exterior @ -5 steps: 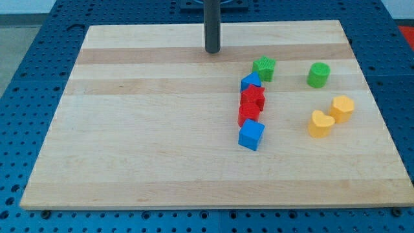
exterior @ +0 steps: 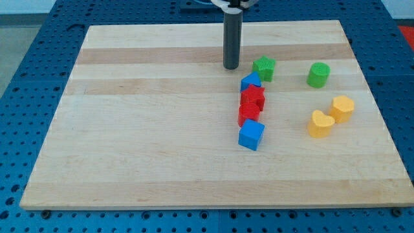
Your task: Push the green star slightly right
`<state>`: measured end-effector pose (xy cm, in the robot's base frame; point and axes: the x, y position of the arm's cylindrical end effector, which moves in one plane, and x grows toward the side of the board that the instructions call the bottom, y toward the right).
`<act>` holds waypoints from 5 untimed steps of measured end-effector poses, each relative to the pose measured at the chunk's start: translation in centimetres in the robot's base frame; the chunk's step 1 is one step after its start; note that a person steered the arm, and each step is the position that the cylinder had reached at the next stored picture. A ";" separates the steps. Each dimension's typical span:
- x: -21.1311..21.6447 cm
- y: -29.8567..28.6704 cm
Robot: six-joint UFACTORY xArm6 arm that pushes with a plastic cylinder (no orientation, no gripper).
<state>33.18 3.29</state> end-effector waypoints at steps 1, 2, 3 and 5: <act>0.2 1.9; 0.6 3.1; 0.6 3.2; 0.9 3.7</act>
